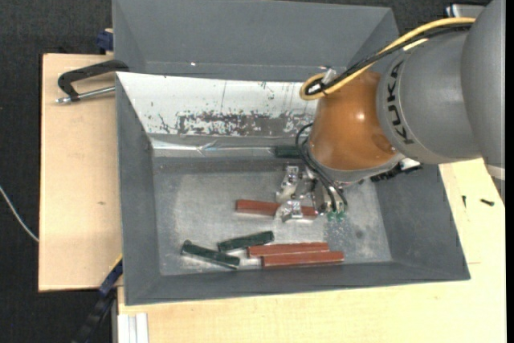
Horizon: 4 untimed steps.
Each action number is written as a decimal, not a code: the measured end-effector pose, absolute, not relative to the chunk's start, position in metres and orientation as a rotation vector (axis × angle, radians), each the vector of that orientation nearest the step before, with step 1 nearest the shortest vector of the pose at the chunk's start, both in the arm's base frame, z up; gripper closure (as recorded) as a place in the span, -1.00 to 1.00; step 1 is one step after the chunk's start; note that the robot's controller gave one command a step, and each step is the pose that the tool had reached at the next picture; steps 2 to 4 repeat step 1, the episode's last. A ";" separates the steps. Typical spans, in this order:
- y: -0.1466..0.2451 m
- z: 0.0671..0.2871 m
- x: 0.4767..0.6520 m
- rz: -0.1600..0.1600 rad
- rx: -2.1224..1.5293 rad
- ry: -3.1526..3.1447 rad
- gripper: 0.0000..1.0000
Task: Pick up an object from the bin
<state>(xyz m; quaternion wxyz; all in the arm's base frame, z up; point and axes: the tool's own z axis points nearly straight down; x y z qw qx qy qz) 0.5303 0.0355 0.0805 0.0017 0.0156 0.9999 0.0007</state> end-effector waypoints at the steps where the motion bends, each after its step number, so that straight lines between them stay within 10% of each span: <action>1: 0.035 0.081 0.530 0.002 0.049 3.138 1.00; 4: 0.035 0.081 0.530 0.002 0.049 3.138 1.00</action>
Offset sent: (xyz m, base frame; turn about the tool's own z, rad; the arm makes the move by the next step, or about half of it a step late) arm 0.0001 -0.0002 0.0411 0.0000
